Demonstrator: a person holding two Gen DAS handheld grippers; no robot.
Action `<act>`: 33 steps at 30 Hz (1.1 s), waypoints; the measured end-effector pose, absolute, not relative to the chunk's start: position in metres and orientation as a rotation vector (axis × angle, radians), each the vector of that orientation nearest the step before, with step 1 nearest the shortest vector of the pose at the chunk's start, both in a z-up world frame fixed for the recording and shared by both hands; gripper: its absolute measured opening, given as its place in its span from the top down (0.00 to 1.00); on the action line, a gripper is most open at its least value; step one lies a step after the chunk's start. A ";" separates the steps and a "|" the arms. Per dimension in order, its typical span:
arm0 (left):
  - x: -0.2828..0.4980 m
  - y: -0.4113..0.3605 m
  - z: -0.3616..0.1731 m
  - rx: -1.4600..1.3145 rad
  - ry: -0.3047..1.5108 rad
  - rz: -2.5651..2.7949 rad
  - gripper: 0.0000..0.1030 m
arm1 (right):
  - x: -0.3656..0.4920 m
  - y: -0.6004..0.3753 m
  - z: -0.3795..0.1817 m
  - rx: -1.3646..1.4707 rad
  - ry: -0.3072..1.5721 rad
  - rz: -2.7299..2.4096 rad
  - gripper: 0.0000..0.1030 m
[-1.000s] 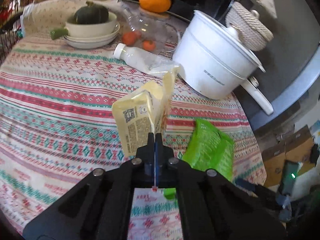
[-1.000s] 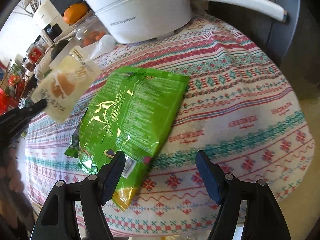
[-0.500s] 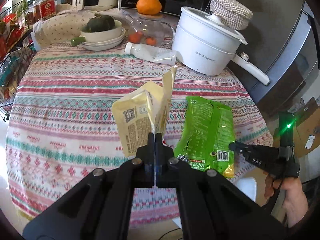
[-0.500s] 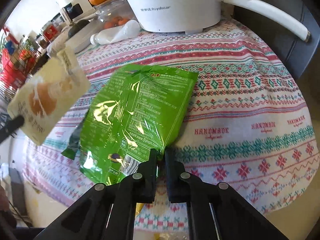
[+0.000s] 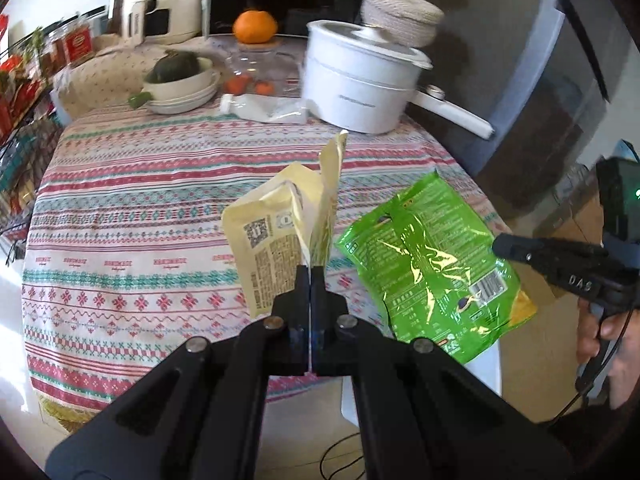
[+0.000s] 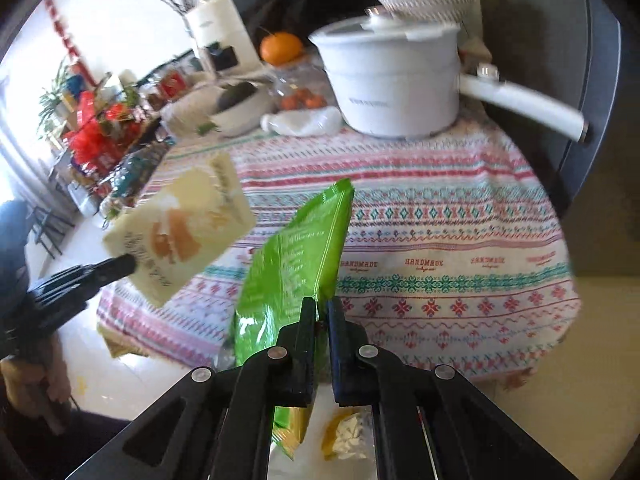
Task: Collect trash
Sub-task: 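Carry both bags over the white bin and open both tools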
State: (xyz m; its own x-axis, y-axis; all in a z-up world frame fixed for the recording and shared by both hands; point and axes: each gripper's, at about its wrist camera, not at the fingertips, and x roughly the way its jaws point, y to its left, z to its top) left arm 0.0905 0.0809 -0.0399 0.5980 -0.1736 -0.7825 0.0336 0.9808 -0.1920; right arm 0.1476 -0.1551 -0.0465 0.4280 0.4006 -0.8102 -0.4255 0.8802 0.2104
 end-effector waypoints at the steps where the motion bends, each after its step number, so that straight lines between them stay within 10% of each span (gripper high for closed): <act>1: 0.088 0.079 -0.038 -0.162 0.922 -0.134 1.00 | 0.142 -0.157 -0.041 -0.037 0.994 0.517 0.94; 33: 0.027 -0.064 -0.102 0.175 1.163 -0.525 1.00 | 0.048 -0.255 -0.046 -0.249 1.087 0.319 0.92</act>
State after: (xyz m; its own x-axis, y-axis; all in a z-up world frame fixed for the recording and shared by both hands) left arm 0.0269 -0.0645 -0.1016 0.2928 -0.3026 -0.9070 0.4799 0.8670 -0.1343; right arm 0.0482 -0.2545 -0.0464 0.4268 0.1310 -0.8948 -0.3725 0.9271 -0.0420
